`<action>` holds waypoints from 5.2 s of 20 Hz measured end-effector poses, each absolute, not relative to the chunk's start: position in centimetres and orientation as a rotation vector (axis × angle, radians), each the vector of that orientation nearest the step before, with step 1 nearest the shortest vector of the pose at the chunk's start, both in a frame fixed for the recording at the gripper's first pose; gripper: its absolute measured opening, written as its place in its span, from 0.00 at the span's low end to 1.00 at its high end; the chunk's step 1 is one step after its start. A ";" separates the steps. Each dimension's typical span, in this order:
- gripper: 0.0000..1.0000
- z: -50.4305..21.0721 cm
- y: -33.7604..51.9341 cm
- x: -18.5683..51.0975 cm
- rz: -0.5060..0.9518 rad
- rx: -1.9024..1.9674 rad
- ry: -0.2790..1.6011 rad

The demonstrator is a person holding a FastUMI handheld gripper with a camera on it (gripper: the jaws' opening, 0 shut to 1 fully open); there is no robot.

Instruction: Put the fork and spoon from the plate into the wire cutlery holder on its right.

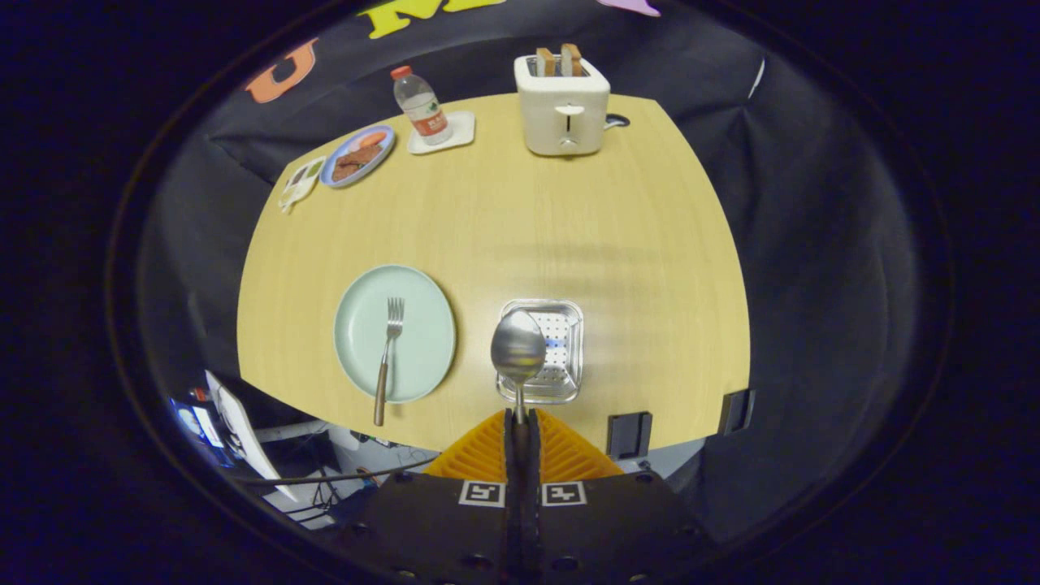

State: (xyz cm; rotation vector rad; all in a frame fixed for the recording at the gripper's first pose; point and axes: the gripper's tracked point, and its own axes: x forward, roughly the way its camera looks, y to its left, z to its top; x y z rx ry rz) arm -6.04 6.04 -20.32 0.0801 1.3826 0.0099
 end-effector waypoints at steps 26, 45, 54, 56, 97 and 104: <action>0.91 -18.0 15.4 -2.4 0.100 0.046 0.977; 0.79 -34.5 26.8 -4.9 0.034 0.028 0.974; 0.15 -36.8 26.6 -5.1 -0.004 0.065 1.087; 0.06 -36.3 26.5 -5.4 -0.001 0.064 1.099; 0.05 -22.3 7.5 -8.0 -0.037 0.254 1.576; 0.16 -22.5 8.6 -7.4 -0.031 0.295 1.555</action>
